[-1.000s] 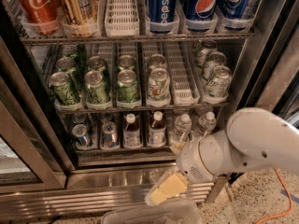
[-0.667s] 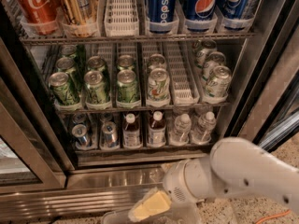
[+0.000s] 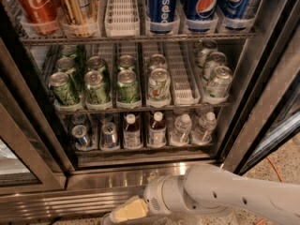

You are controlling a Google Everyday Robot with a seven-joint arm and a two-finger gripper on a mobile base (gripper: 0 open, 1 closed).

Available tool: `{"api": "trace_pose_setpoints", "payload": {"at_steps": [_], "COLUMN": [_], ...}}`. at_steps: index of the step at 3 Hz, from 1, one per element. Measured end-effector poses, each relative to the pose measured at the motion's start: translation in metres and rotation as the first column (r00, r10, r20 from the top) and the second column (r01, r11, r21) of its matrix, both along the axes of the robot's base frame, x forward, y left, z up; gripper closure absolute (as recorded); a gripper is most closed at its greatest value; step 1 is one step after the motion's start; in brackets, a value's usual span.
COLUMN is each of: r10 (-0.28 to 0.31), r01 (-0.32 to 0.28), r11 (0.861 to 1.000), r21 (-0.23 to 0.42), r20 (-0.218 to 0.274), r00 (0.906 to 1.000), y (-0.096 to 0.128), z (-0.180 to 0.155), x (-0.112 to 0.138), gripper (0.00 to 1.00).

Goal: Pick blue plastic bottle from bottom shelf of fridge

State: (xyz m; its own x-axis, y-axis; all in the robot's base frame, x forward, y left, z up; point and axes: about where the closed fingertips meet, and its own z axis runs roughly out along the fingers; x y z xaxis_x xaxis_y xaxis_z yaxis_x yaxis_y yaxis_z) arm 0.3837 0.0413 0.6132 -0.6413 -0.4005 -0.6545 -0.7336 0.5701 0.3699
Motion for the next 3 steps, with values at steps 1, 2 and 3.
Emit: {"api": "trace_pose_setpoints", "payload": {"at_steps": [1,2,3], "r10": [-0.119,-0.195,-0.207], "r01": [0.119,0.195,0.207], "r11": [0.993,0.981,0.978], "r21": [0.026,0.015,0.012], "r20": [0.009,0.026,0.03], "r00": [0.9928,0.9804,0.9778], "y": [0.0,-0.016,-0.019], "z": [-0.026,-0.038,-0.039], "x": [0.034,0.059,0.062], "gripper": [0.0,0.0,0.0]}}
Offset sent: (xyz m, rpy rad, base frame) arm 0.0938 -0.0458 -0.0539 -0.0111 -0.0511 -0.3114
